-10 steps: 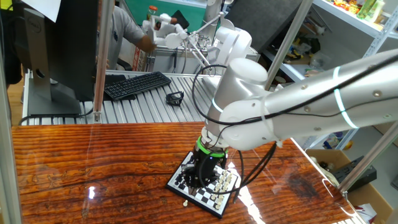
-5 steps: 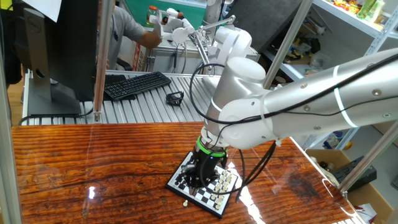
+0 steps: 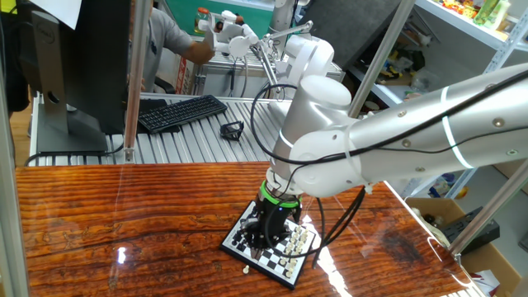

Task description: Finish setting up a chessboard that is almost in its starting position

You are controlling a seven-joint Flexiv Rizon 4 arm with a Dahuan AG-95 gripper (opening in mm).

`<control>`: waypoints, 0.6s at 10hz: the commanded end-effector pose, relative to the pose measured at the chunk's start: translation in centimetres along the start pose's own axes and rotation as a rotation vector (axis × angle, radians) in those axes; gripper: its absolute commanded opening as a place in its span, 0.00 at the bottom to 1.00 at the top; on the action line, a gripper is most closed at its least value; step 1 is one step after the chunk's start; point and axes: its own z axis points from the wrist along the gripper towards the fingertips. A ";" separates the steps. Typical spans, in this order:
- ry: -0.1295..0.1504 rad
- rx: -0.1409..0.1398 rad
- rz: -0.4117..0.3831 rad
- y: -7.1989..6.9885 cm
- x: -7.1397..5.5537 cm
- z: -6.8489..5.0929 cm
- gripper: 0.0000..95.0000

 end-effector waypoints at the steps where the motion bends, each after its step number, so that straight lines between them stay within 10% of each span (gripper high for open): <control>1: 0.008 0.001 0.007 0.1 -0.1 0.1 0.00; 6: 0.006 0.015 0.010 0.7 -2.0 1.9 0.00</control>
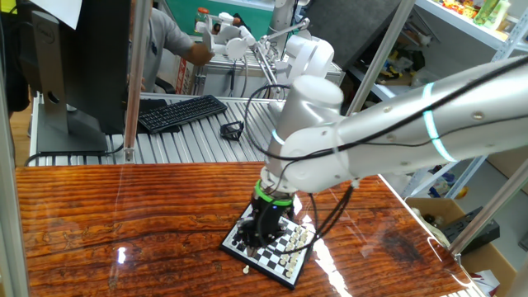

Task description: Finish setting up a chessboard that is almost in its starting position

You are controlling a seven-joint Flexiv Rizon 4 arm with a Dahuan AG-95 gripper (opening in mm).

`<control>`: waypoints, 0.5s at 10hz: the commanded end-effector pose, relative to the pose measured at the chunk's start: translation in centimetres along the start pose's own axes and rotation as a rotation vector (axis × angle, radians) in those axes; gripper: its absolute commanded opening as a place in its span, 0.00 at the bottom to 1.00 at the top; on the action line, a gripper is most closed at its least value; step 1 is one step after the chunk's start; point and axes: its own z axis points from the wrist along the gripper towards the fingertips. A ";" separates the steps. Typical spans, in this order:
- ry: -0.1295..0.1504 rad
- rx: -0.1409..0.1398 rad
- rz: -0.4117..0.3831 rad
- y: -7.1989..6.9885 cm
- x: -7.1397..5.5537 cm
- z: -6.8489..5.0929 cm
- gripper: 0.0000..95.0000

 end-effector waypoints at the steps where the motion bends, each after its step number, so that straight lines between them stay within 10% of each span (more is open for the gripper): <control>1: -0.005 0.009 -0.004 -0.2 -0.5 0.2 0.00; 5: -0.009 0.012 -0.013 -0.3 -1.0 0.6 0.00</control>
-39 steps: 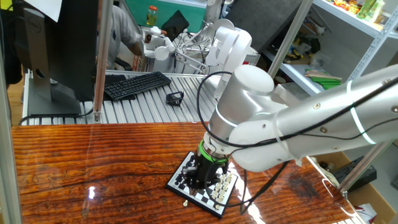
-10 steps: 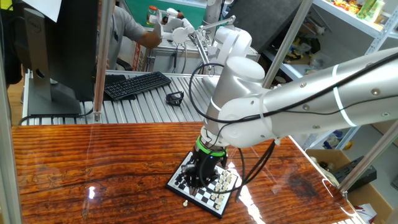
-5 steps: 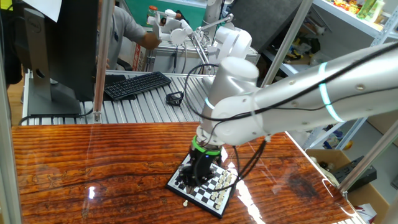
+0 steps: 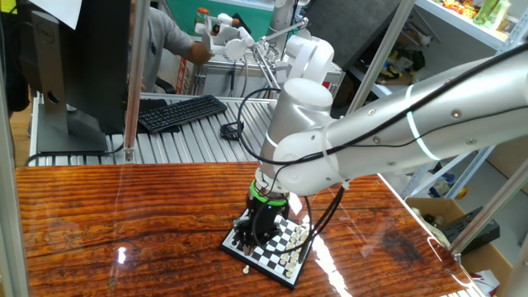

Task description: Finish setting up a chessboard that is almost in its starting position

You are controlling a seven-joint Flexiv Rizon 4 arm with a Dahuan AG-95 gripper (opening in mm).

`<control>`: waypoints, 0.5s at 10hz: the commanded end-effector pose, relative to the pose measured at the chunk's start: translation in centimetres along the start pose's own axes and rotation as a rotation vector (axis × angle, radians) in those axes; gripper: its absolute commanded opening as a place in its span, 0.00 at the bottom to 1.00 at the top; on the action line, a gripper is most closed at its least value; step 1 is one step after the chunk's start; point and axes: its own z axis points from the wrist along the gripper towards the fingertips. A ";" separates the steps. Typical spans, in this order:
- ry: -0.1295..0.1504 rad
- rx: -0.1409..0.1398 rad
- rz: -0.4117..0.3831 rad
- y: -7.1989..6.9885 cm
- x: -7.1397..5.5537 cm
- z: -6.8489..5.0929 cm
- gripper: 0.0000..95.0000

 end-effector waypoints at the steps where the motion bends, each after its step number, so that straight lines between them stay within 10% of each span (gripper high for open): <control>1: -0.002 0.000 -0.007 -0.1 0.0 0.0 0.00; 5: -0.009 0.000 -0.041 -0.1 0.2 0.3 0.00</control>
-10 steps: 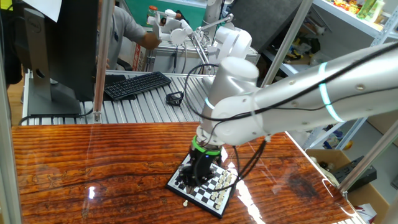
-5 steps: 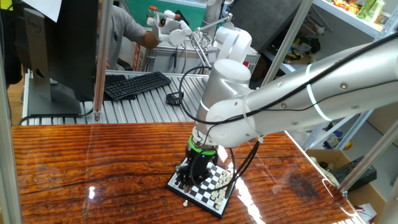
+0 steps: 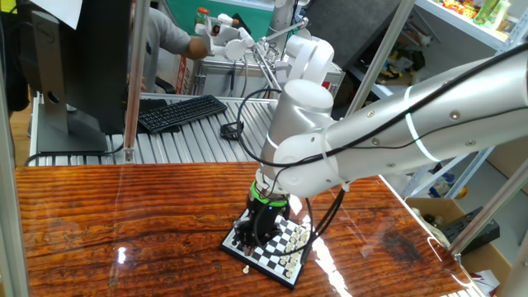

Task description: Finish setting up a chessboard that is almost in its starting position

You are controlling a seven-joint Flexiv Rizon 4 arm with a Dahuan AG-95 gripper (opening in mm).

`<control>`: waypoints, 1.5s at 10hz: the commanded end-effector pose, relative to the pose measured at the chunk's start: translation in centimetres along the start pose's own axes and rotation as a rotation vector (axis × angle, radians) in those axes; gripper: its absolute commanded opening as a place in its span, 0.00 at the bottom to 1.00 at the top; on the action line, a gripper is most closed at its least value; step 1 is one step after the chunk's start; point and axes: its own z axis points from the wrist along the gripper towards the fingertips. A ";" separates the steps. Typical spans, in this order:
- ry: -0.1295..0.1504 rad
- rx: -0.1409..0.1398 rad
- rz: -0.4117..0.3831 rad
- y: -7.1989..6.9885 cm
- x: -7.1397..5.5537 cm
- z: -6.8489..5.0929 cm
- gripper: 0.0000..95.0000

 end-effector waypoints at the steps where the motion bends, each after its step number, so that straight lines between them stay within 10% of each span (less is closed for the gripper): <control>1: -0.004 -0.002 -0.005 0.4 -0.1 0.7 0.00; 15: -0.004 -0.012 0.034 1.2 -0.7 3.5 0.00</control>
